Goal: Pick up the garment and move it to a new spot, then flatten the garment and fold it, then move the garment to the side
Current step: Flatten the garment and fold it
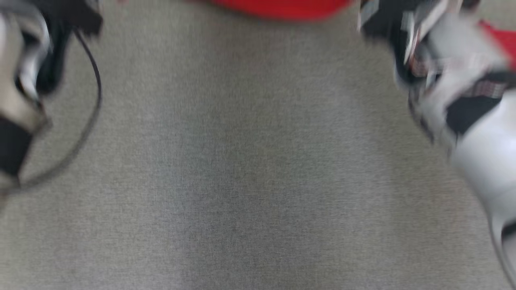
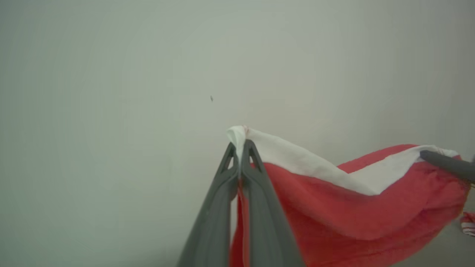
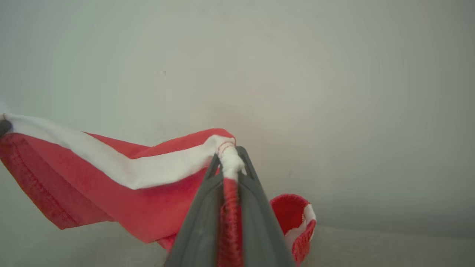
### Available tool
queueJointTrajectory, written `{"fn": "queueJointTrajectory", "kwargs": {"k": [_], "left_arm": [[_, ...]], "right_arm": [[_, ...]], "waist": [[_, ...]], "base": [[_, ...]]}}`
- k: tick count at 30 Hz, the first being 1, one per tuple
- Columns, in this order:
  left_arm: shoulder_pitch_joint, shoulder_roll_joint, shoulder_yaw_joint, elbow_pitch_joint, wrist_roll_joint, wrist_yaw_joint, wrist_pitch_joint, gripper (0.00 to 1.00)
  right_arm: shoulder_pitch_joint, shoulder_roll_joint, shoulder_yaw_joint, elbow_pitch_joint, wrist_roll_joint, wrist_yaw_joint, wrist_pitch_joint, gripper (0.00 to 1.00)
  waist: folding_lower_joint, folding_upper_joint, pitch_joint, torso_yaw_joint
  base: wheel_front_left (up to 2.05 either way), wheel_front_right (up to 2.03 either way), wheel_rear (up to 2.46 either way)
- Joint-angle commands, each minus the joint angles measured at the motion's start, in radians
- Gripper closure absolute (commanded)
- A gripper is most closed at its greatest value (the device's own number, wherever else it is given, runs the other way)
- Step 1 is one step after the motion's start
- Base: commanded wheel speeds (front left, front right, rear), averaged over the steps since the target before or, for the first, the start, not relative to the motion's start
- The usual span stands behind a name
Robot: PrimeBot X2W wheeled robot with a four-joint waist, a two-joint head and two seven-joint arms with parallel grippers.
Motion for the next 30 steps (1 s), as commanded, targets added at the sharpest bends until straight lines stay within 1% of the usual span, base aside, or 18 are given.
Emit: {"fn": "queueJointTrajectory", "kwargs": {"k": [1, 5, 7, 9, 10, 12, 14, 16, 18, 20, 22, 24, 26, 28, 30], "left_arm": [[0.06, 0.013, 0.022, -0.041, -0.011, 0.014, -0.006, 1.0], [0.32, 0.043, 0.088, -0.244, 0.002, 0.068, -0.004, 1.0], [0.443, 0.055, 0.106, -0.336, 0.005, 0.095, -0.004, 1.0], [0.564, 0.071, 0.111, -0.414, 0.012, 0.118, -0.004, 1.0], [0.675, 0.076, 0.127, -0.483, 0.029, 0.144, -0.004, 1.0], [0.775, 0.077, 0.135, -0.536, 0.044, 0.159, -0.004, 1.0], [0.868, 0.068, 0.143, -0.578, 0.059, 0.16, -0.004, 1.0], [0.957, 0.062, 0.157, -0.598, 0.079, 0.16, -0.004, 1.0], [1.029, 0.059, 0.158, -0.591, 0.131, 0.169, -0.004, 1.0], [1.099, 0.021, 0.182, -0.589, 0.152, 0.176, -0.004, 1.0], [1.165, 0.004, 0.194, -0.569, 0.197, 0.171, -0.004, 1.0], [1.215, -0.03, 0.206, -0.565, 0.23, 0.163, -0.004, 1.0], [1.254, -0.035, 0.207, -0.539, 0.285, 0.151, -0.004, 1.0], [1.281, -0.056, 0.22, -0.527, 0.32, 0.143, -0.004, 1.0], [1.308, -0.065, 0.256, -0.524, 0.344, 0.144, -0.004, 1.0]], "right_arm": [[0.051, -0.015, 0.011, -0.026, 0.013, -0.003, -0.007, 1.0], [0.244, -0.073, 0.037, -0.161, 0.071, -0.003, -0.015, 1.0], [0.337, -0.107, 0.043, -0.231, 0.093, -0.003, -0.017, 1.0], [0.428, -0.139, 0.061, -0.293, 0.085, -0.003, -0.018, 1.0], [0.524, -0.16, 0.053, -0.352, 0.085, -0.003, -0.018, 1.0], [0.616, -0.184, 0.041, -0.403, 0.074, -0.003, -0.018, 1.0], [0.705, -0.202, 0.022, -0.445, 0.063, -0.003, -0.019, 1.0], [0.781, -0.207, -0.005, -0.488, 0.045, -0.003, -0.019, 1.0], [0.861, -0.209, -0.038, -0.524, 0.017, -0.003, -0.018, 1.0], [0.942, -0.201, -0.079, -0.551, -0.004, -0.003, -0.017, 1.0], [1.022, -0.195, -0.126, -0.572, -0.036, -0.003, -0.017, 1.0], [1.09, -0.194, -0.145, -0.601, -0.08, -0.003, -0.017, 1.0], [1.164, -0.19, -0.182, -0.619, -0.105, -0.003, -0.017, 1.0], [1.226, -0.191, -0.218, -0.647, -0.142, -0.003, -0.017, 1.0], [1.28, -0.182, -0.25, -0.678, -0.159, -0.003, -0.017, 1.0]], "waist": [[0.0001, 0.0, -0.062, -0.017], [0.0001, 0.0, -0.112, -0.013], [0.0001, 0.0, -0.135, -0.008], [0.0001, 0.0, -0.157, -0.009], [0.0001, 0.0, -0.177, -0.009], [0.0001, 0.0, -0.196, -0.005], [0.0001, 0.0, -0.213, -0.002], [0.0001, 0.0, -0.228, -0.003], [0.0001, 0.0, -0.245, 0.001], [0.0001, 0.0, -0.263, 0.005], [0.0001, 0.0, -0.281, 0.016], [0.0001, 0.0, -0.292, 0.024], [0.0001, 0.0, -0.304, 0.037], [0.0001, 0.0, -0.315, 0.049], [0.0001, 0.0, -0.32, 0.054]], "base": [[0.0, 0.0, 0.0], [0.0, 0.0, 0.0], [0.0, 0.0, 0.0], [0.0, 0.0, 0.0], [0.0, 0.0, 0.0], [0.0, 0.0, 0.0], [0.0, 0.0, 0.0], [0.0, 0.0, 0.0], [0.0, 0.0, 0.0], [0.0, 0.0, 0.0], [0.0, 0.0, 0.0], [0.0, 0.0, 0.0], [0.0, 0.0, 0.0], [0.0, 0.0, 0.0], [0.0, 0.0, 0.0]]}}
